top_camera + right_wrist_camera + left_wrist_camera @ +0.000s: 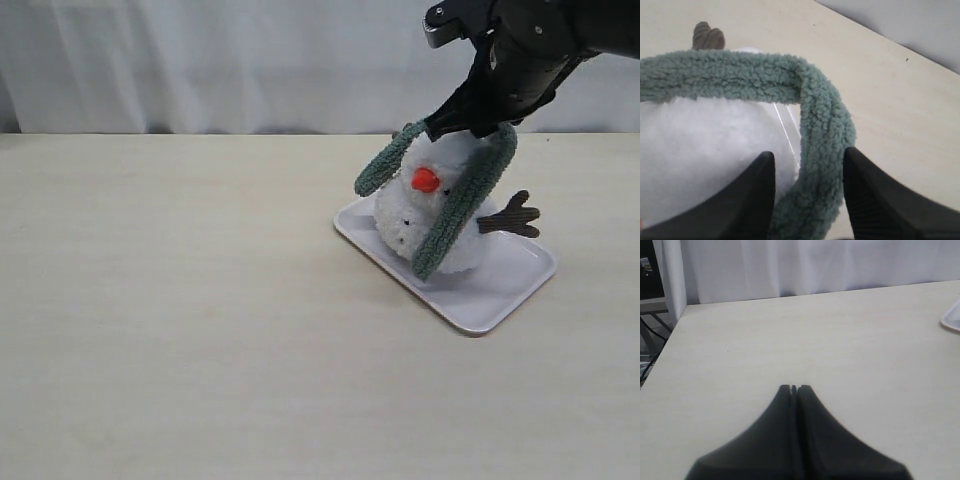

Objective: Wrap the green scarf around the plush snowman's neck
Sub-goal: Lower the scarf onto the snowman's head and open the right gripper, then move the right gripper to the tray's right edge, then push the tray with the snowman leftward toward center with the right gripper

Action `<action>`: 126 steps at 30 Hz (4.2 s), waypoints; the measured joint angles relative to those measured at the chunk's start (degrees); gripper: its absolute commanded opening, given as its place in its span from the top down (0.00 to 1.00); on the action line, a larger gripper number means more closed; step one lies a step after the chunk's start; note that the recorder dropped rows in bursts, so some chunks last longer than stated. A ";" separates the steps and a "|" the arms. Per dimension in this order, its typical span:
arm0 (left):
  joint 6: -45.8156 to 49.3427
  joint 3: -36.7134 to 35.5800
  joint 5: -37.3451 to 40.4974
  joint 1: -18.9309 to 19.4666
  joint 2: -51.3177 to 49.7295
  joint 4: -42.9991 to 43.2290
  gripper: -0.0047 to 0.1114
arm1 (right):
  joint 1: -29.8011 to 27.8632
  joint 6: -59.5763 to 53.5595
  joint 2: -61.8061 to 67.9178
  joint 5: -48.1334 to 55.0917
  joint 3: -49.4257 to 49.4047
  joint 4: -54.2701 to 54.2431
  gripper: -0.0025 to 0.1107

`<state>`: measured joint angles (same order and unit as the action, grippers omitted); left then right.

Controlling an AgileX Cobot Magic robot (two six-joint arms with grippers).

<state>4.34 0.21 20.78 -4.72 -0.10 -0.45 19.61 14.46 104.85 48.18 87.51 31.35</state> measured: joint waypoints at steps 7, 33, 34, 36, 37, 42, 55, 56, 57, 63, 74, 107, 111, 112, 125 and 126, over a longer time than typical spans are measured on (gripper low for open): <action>0.00 0.00 0.00 0.00 0.00 0.00 0.96 | 0.00 -4.99 -4.09 0.66 0.23 -7.60 0.80; 0.00 0.00 0.00 0.00 0.00 0.00 0.96 | -0.03 -9.02 -3.42 1.71 -6.93 -5.26 0.94; 0.00 0.00 0.00 0.00 0.00 0.00 0.96 | -0.03 -9.02 -3.13 2.16 -6.93 -4.66 0.94; 0.00 0.00 0.00 0.00 0.00 0.00 0.96 | -0.03 -9.02 -2.45 2.70 -6.93 -3.85 0.94; 0.00 0.00 0.00 0.00 0.00 0.00 0.96 | -0.03 -9.02 -2.20 2.83 -6.93 -3.56 0.94; 0.00 0.00 0.00 0.00 0.00 0.00 0.96 | -0.03 -8.91 -1.71 2.95 -6.93 -2.74 0.94; 0.00 0.00 0.00 0.00 0.00 0.00 0.96 | -1.29 -7.99 -4.05 2.95 -4.07 -5.74 0.76; 0.00 0.00 0.00 0.00 0.00 0.00 0.96 | -2.34 -7.87 -4.75 2.95 -4.02 -6.89 0.72; 0.00 0.00 0.00 0.00 0.00 0.00 0.96 | -3.79 -7.97 -5.80 2.95 -4.02 -9.18 0.70; 0.00 0.00 0.00 0.00 0.00 0.00 0.96 | -17.57 -16.03 -9.44 3.60 -4.92 -25.00 0.62; 0.00 0.00 0.00 0.00 0.00 0.00 0.96 | -39.61 -32.87 -3.34 1.22 -18.08 -55.58 0.62; 0.00 0.00 0.00 0.00 0.00 0.00 0.96 | -31.22 -47.49 15.46 -12.57 -16.80 -70.09 0.78; 0.00 0.00 0.00 0.00 0.00 0.00 0.96 | -29.63 -50.61 15.46 -14.05 -16.80 -70.20 0.89; 0.00 0.00 0.00 0.00 0.00 0.00 0.96 | -29.11 -51.60 15.46 -14.36 -16.80 -70.20 0.93; 0.00 0.00 0.00 0.00 0.00 0.00 0.96 | -26.30 -56.45 15.46 -19.77 -16.80 -70.29 0.94; 0.00 0.00 0.00 0.00 0.00 0.00 0.96 | -26.19 -57.15 15.46 -19.89 -16.80 -70.29 0.94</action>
<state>4.34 0.21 20.78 -4.72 -0.10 -0.45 -6.59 -42.68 120.31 28.30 70.71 -38.94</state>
